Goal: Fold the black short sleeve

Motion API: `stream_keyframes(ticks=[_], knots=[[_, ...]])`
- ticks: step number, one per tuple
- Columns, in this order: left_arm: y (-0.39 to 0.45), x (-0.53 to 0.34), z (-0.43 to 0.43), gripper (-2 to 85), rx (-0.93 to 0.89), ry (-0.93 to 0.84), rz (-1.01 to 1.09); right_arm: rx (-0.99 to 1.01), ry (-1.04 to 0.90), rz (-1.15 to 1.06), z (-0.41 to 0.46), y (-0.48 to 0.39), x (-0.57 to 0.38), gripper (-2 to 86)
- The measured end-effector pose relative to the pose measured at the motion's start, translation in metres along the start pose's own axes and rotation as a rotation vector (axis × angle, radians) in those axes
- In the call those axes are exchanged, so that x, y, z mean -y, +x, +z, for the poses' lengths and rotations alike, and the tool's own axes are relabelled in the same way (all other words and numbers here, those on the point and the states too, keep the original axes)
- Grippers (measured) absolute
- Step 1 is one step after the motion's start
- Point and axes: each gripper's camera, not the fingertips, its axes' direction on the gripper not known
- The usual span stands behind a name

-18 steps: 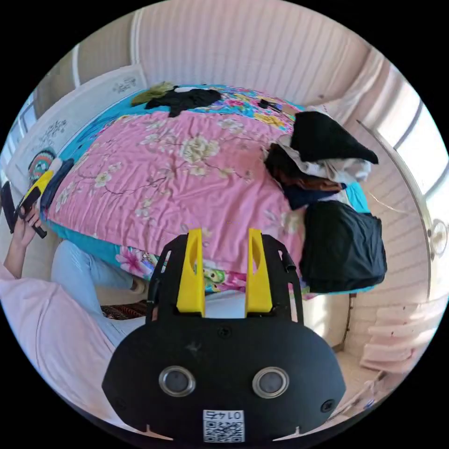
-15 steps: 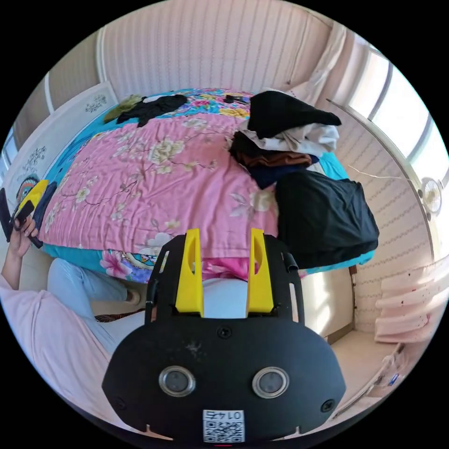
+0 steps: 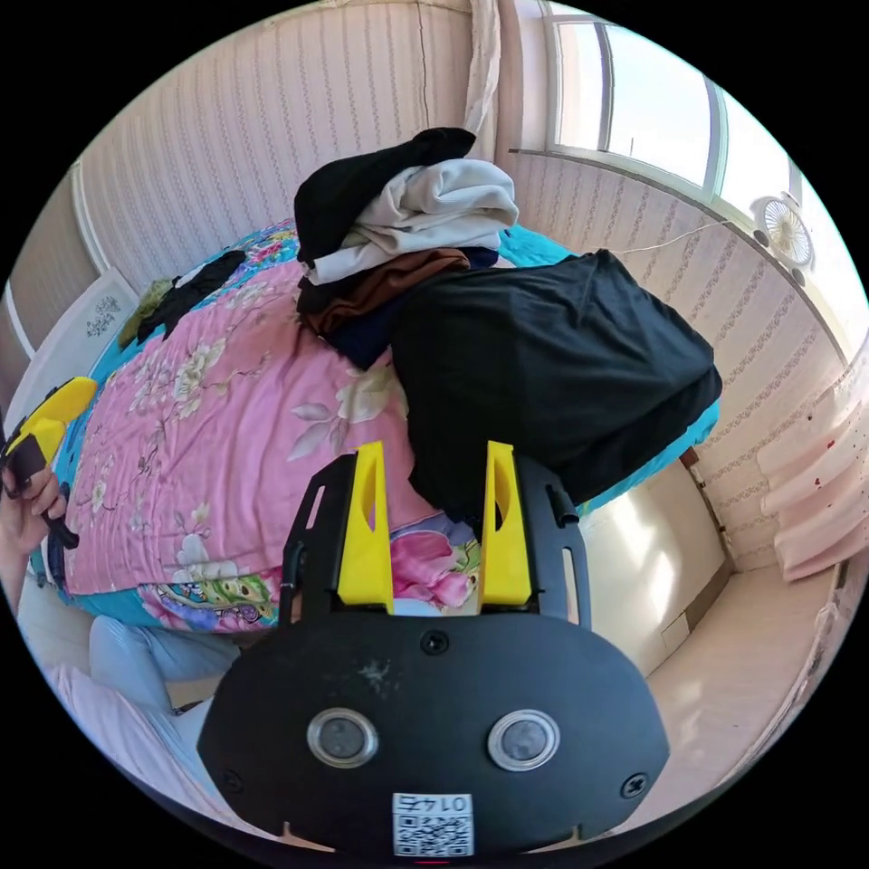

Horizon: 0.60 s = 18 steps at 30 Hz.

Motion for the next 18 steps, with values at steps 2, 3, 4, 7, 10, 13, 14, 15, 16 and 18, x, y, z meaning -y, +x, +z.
stream_keyframes(ticks=[2,3,4,7,10,13,14,15,16,18], knots=[[-0.006,0.018,0.027,11.2,-0.011,-0.033,-0.008,-0.02,0.028,0.05,0.008,0.024,-0.003,13.0],[-0.01,0.03,0.046,11.2,-0.014,-0.055,-0.01,-0.028,0.06,0.048,0.007,0.037,-0.007,10.5],[-0.012,0.036,0.055,11.2,-0.016,-0.067,-0.016,-0.015,0.072,0.038,0.006,0.044,-0.009,9.3],[-0.022,0.068,0.101,11.4,-0.017,-0.127,-0.023,0.082,0.083,0.055,0.001,0.085,-0.018,4.1],[-0.037,0.097,0.136,11.9,-0.002,-0.153,-0.064,0.219,0.112,0.088,-0.015,0.127,-0.029,0.8],[-0.049,0.117,0.162,12.0,0.003,-0.179,-0.112,0.312,0.18,0.108,-0.041,0.157,-0.045,0.4],[-0.053,0.123,0.172,12.1,0.013,-0.181,-0.126,0.318,0.193,0.106,-0.05,0.165,-0.052,0.3],[-0.057,0.128,0.181,12.2,0.012,-0.183,-0.155,0.325,0.2,0.099,-0.057,0.173,-0.057,0.2],[-0.06,0.13,0.186,12.2,0.005,-0.184,-0.174,0.33,0.205,0.098,-0.06,0.177,-0.06,0.2],[-0.066,0.135,0.206,11.9,-0.036,-0.199,-0.249,0.373,0.213,0.129,-0.065,0.195,-0.067,0.1]])
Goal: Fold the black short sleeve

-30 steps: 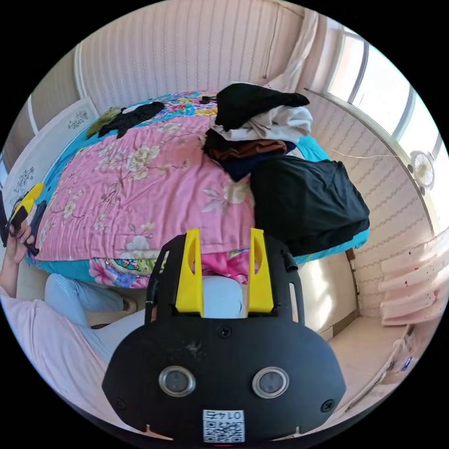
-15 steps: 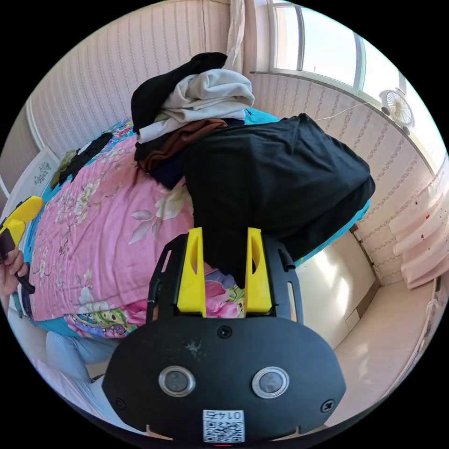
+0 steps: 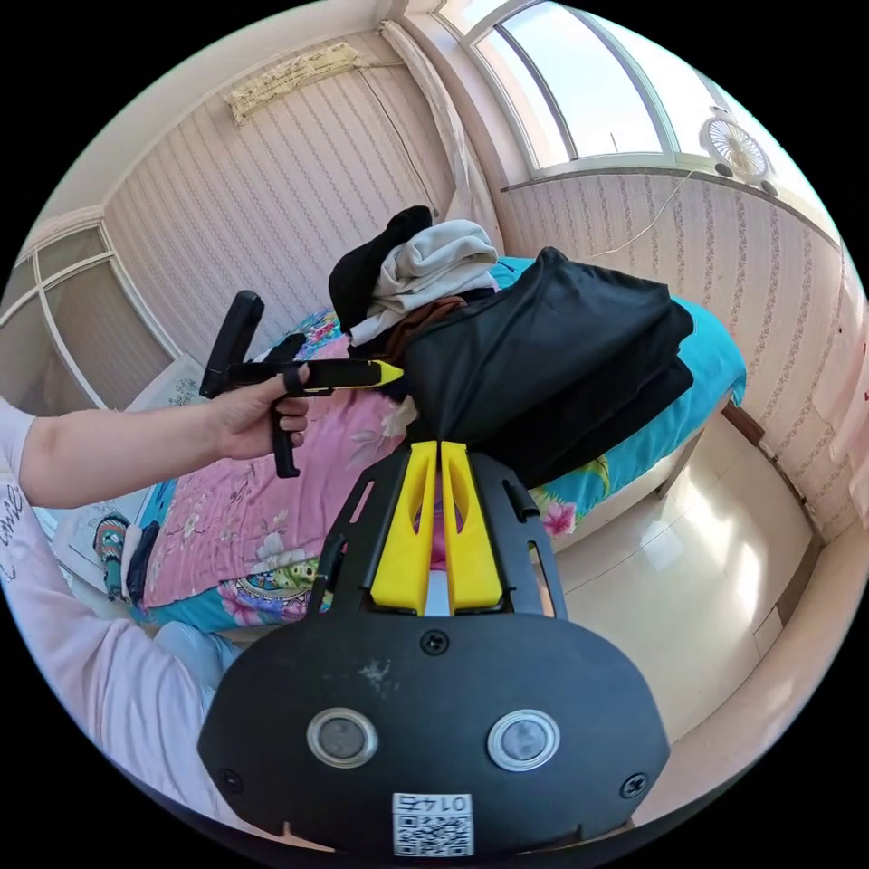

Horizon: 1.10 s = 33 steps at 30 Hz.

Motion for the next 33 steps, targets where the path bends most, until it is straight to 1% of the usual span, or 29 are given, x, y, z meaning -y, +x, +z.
stream_keyframes(ticks=[2,4,5,7,9,11,13,15,16,17,18,19,21,22,23,24,25,26,28,31,33], knots=[[-0.002,0.006,0.012,10.2,-0.043,-0.023,-0.041,0.022,0.002,0.029,-0.004,0.012,-0.001,0.1],[0.0,0.01,0.016,5.4,-0.107,-0.036,-0.022,0.025,-0.006,0.04,-0.006,0.021,-0.001,0.1],[0.002,0.012,0.011,0.6,-0.133,-0.025,-0.007,0.031,0.006,0.04,-0.01,0.025,0.0,0.1],[0.003,0.012,-0.007,-0.4,-0.17,0.02,0.033,0.054,0.036,0.028,-0.017,0.027,0.003,0.1],[-0.007,0.005,-0.044,-0.8,-0.253,0.116,0.027,0.135,0.075,0.008,-0.025,0.026,0.01,0.1],[-0.018,-0.005,-0.078,-0.9,-0.278,0.201,0.009,0.235,0.083,-0.019,-0.024,0.017,0.017,0.1],[-0.03,-0.018,-0.114,-1.0,-0.324,0.286,-0.002,0.337,0.059,-0.086,-0.017,-0.004,0.024,0.1],[-0.044,-0.039,-0.168,-1.0,-0.35,0.393,-0.007,0.447,0.031,-0.178,-0.006,-0.038,0.033,0.1],[-0.047,-0.044,-0.182,-1.0,-0.353,0.416,-0.011,0.466,0.026,-0.195,-0.003,-0.046,0.036,0.1],[-0.052,-0.054,-0.213,-1.0,-0.348,0.466,-0.007,0.511,0.015,-0.229,0.006,-0.063,0.043,0.1],[-0.054,-0.064,-0.246,-1.0,-0.303,0.516,-0.002,0.566,0.007,-0.254,0.015,-0.079,0.053,0.1],[-0.054,-0.068,-0.263,-1.0,-0.277,0.541,0.01,0.596,0.014,-0.268,0.018,-0.089,0.059,0.1],[-0.044,-0.079,-0.334,-1.0,-0.154,0.62,0.086,0.681,0.039,-0.365,0.031,-0.135,0.088,0.1],[-0.039,-0.079,-0.351,-1.0,-0.117,0.629,0.114,0.703,0.049,-0.391,0.033,-0.148,0.096,0.1],[-0.023,-0.077,-0.383,-1.0,-0.045,0.65,0.189,0.754,0.083,-0.428,0.034,-0.173,0.111,0.1],[-0.005,-0.074,-0.41,-1.0,0.011,0.657,0.273,0.802,0.122,-0.446,0.034,-0.196,0.126,0.1],[0.005,-0.072,-0.421,-1.0,0.034,0.65,0.309,0.821,0.142,-0.449,0.033,-0.207,0.131,0.1],[0.024,-0.07,-0.437,-1.0,0.077,0.618,0.376,0.85,0.176,-0.452,0.031,-0.225,0.14,0.1],[0.048,-0.072,-0.447,-1.0,0.14,0.576,0.452,0.875,0.208,-0.448,0.03,-0.246,0.143,0.1],[0.062,-0.092,-0.421,-1.0,0.152,0.472,0.502,0.892,0.189,-0.432,0.041,-0.261,0.126,0.2],[0.049,-0.118,-0.368,-1.0,0.124,0.352,0.439,0.834,0.088,-0.413,0.065,-0.259,0.099,0.3]])
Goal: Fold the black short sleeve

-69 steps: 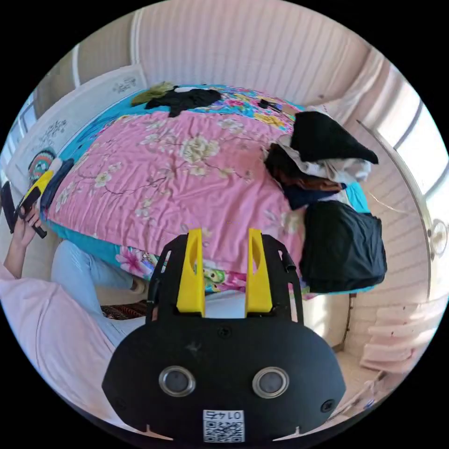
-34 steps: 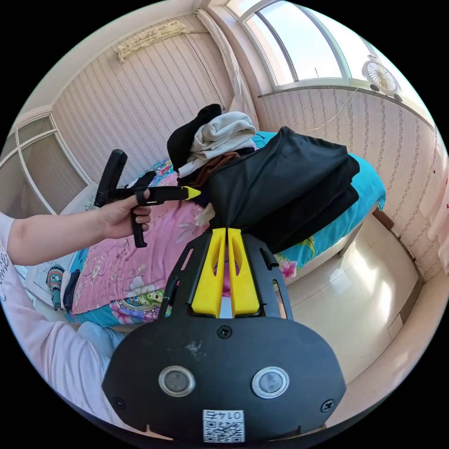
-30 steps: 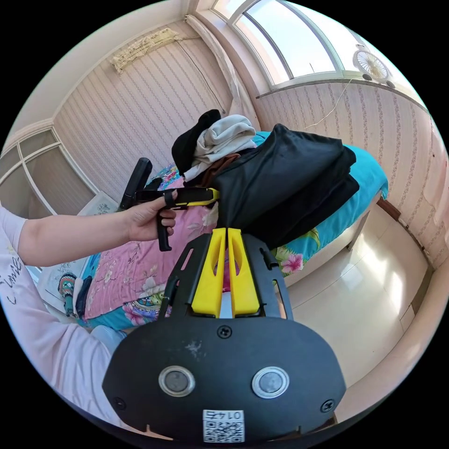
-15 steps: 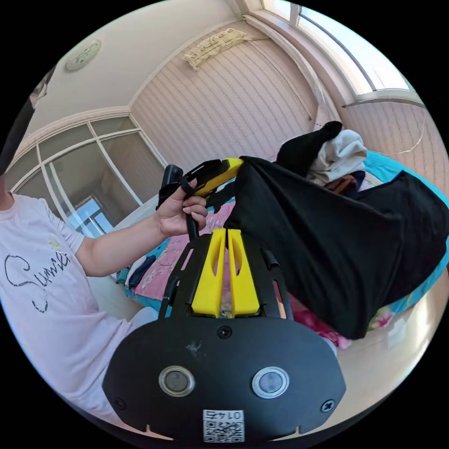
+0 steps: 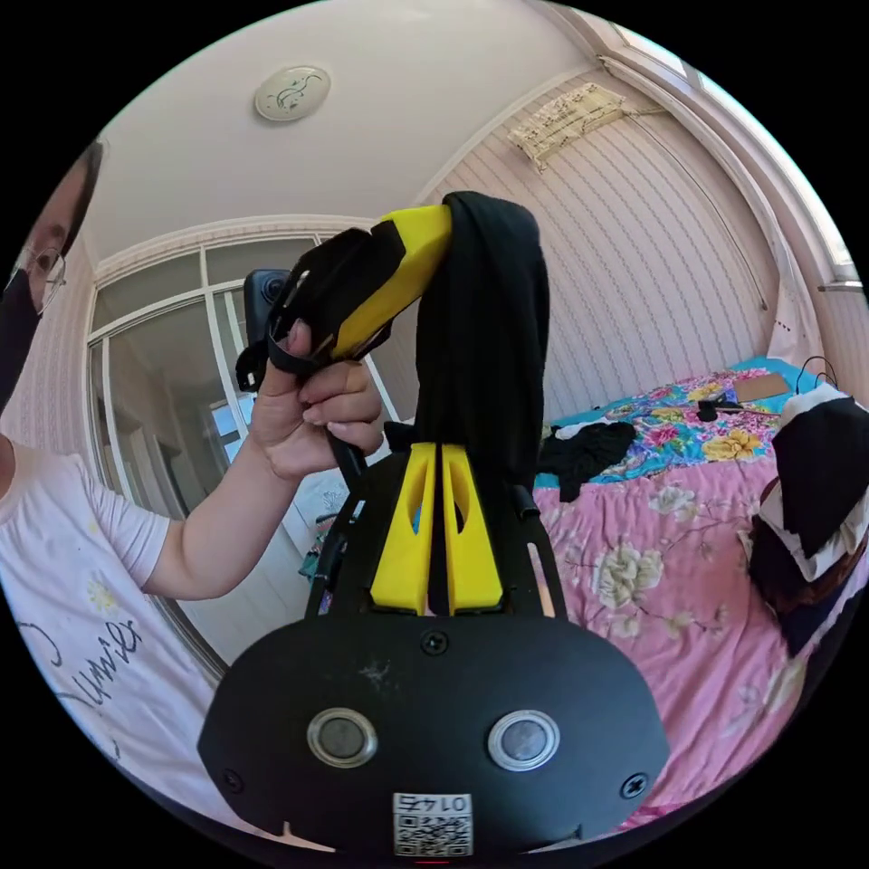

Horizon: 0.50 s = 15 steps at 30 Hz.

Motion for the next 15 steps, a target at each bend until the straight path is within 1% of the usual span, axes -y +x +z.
stream_keyframes(ticks=[1,3,4,5,6,7,8,9,10,13,14,15], knots=[[0.001,-0.015,0.012,-1.0,-0.019,-0.033,-0.032,-0.02,-0.036,0.023,0.004,0.004,-0.01,0.3],[0.001,-0.088,0.06,-0.9,-0.158,-0.143,-0.212,-0.08,-0.215,0.158,0.016,0.024,-0.057,0.5],[0.001,-0.108,0.071,-0.9,-0.186,-0.165,-0.266,-0.083,-0.262,0.18,0.018,0.028,-0.069,0.5],[0.001,-0.149,0.09,-0.8,-0.231,-0.226,-0.387,-0.093,-0.367,0.225,0.02,0.037,-0.093,0.6],[0.004,-0.183,0.099,-0.8,-0.277,-0.251,-0.499,-0.11,-0.489,0.29,0.022,0.046,-0.114,0.9],[0.007,-0.197,0.101,-0.8,-0.311,-0.26,-0.554,-0.108,-0.549,0.319,0.024,0.05,-0.123,1.0],[0.014,-0.22,0.099,-0.9,-0.393,-0.254,-0.635,-0.118,-0.628,0.371,0.026,0.057,-0.137,1.4],[0.023,-0.235,0.093,-0.9,-0.46,-0.233,-0.667,-0.122,-0.673,0.387,0.026,0.06,-0.143,1.8],[0.026,-0.241,0.088,-0.9,-0.473,-0.229,-0.678,-0.135,-0.683,0.393,0.026,0.062,-0.144,2.0],[0.035,-0.261,0.053,-0.8,-0.367,-0.175,-0.704,-0.203,-0.693,0.4,0.033,0.074,-0.138,3.4],[0.033,-0.269,0.038,-0.7,-0.292,-0.167,-0.719,-0.217,-0.706,0.394,0.042,0.08,-0.132,4.3],[0.029,-0.278,0.022,-0.5,-0.178,-0.179,-0.734,-0.23,-0.722,0.379,0.055,0.085,-0.126,5.5]])
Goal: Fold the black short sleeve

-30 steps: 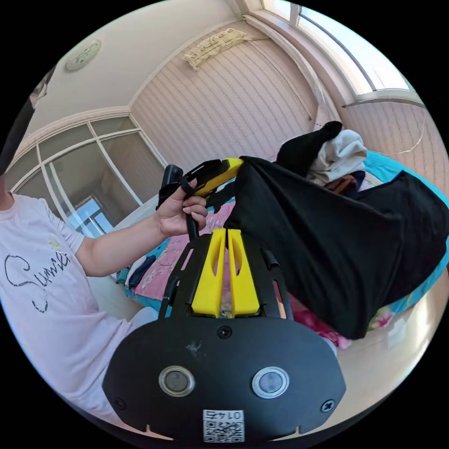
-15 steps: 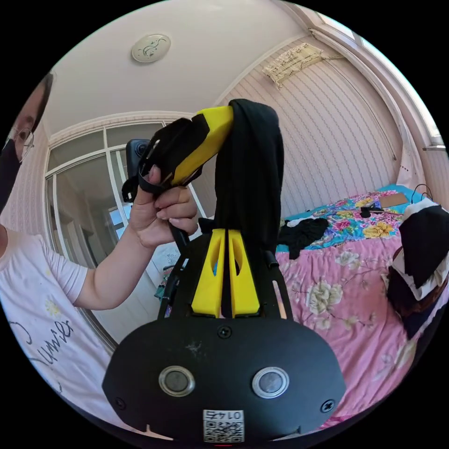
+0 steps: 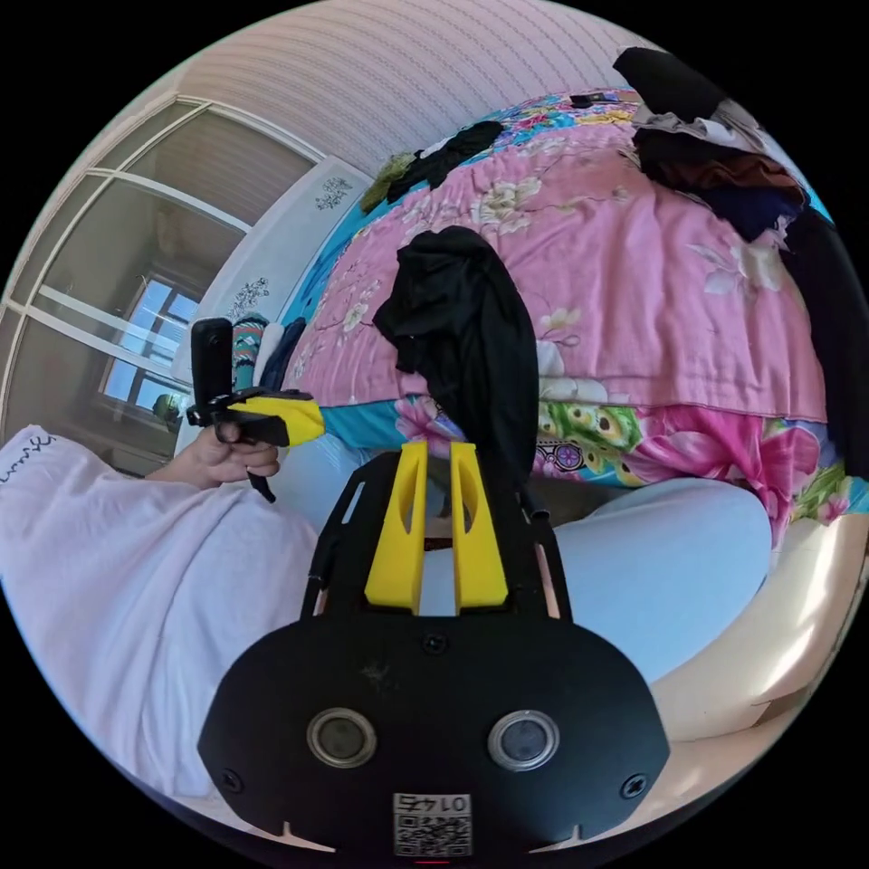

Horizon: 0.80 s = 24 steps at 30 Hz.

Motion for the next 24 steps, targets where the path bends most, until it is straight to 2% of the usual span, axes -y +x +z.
stream_keyframes(ticks=[1,3,9,13,17,19,20,24], knots=[[-0.004,-0.004,-0.008,-0.2,0.069,0.011,-0.009,-0.012,-0.005,-0.009,0.003,-0.001,0.007,6.1],[-0.016,-0.014,-0.033,2.4,0.363,-0.009,0.029,-0.134,-0.027,-0.053,0.02,-0.01,0.035,7.9],[-0.049,-0.022,-0.082,7.3,0.813,0.048,0.016,-0.229,-0.122,-0.079,0.049,-0.016,0.086,11.6],[-0.088,-0.019,-0.097,8.7,0.765,0.088,-0.128,-0.27,-0.242,-0.041,0.069,-0.007,0.102,13.2],[-0.125,-0.026,-0.088,9.1,0.708,0.001,-0.273,-0.292,-0.323,0.046,0.089,0.009,0.113,12.8],[-0.122,-0.032,-0.092,6.2,0.737,-0.003,-0.233,-0.276,-0.385,0.08,0.096,0.015,0.12,10.1],[-0.121,-0.037,-0.097,2.1,0.696,-0.008,-0.222,-0.251,-0.398,0.088,0.098,0.017,0.124,6.8],[-0.104,-0.069,-0.141,-0.2,0.613,0.077,-0.207,-0.134,-0.368,0.064,0.082,0.017,0.131,0.0]])
